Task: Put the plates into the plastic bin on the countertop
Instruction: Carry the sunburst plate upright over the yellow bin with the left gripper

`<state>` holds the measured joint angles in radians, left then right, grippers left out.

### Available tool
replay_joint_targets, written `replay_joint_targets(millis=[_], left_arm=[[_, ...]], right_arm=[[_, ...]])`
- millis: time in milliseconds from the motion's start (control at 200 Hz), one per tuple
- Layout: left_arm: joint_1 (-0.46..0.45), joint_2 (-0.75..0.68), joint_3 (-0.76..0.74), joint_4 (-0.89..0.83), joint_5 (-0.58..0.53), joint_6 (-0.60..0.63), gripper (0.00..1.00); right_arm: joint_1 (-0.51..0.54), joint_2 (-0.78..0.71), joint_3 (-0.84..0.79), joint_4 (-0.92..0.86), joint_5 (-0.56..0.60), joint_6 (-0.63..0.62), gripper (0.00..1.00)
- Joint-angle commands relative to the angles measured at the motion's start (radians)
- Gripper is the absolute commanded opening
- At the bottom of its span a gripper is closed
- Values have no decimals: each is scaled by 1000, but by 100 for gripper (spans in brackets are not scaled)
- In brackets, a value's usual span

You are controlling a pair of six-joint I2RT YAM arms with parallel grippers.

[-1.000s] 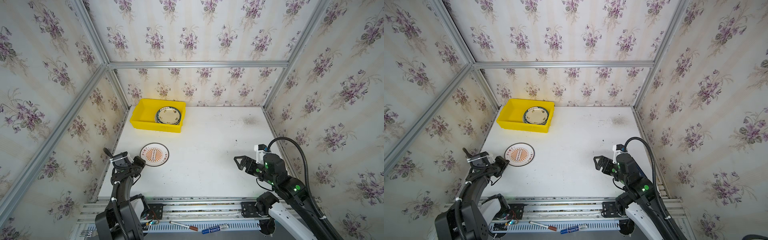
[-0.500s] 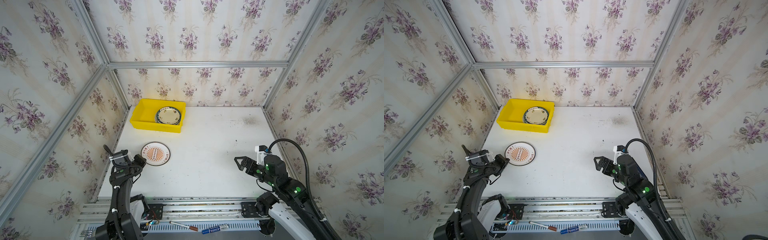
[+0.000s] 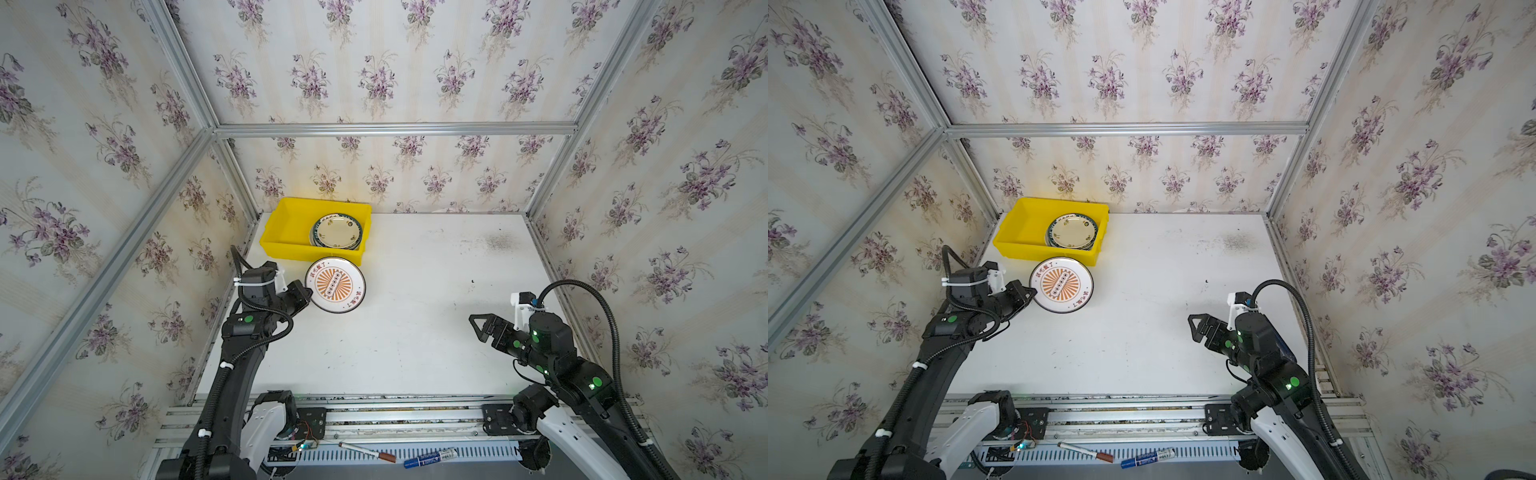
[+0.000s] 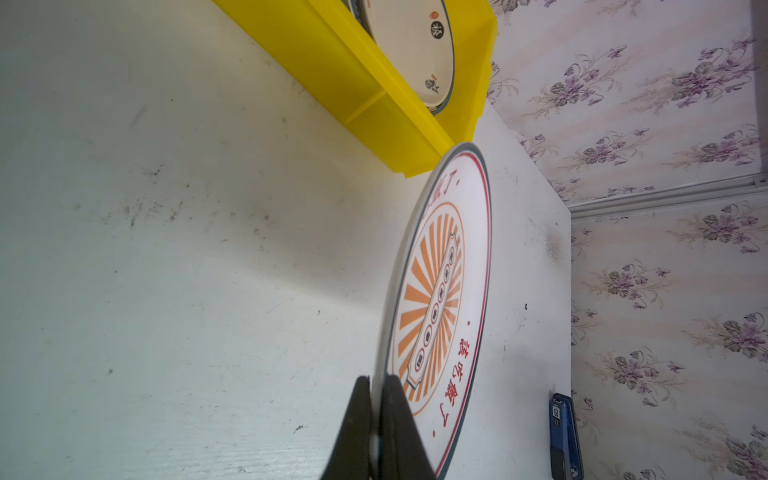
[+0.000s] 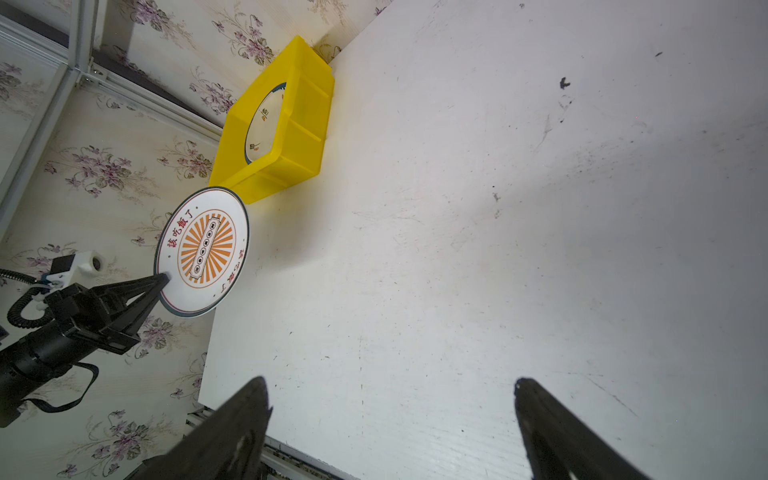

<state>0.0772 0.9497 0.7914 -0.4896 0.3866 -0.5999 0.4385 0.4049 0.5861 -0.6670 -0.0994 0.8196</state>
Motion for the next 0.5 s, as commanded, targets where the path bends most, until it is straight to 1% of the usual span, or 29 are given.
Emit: replay_joint_targets(millis=[0, 240, 410, 425, 495], left_arm=[[-23, 33, 64, 20, -2, -7, 0], [-54, 151, 230, 35, -21, -24, 0], [-56, 272, 357, 49, -91, -53, 0], [-56, 308, 368, 53, -96, -55, 0], [-56, 380, 416, 74, -129, -55, 0]], right_arm=[[0, 1, 3, 35, 10, 6, 94], [0, -6, 4, 19, 33, 3, 94], [0, 3, 8, 14, 46, 0, 94], [0, 4, 9, 13, 48, -1, 94], [0, 8, 17, 3, 54, -5, 94]])
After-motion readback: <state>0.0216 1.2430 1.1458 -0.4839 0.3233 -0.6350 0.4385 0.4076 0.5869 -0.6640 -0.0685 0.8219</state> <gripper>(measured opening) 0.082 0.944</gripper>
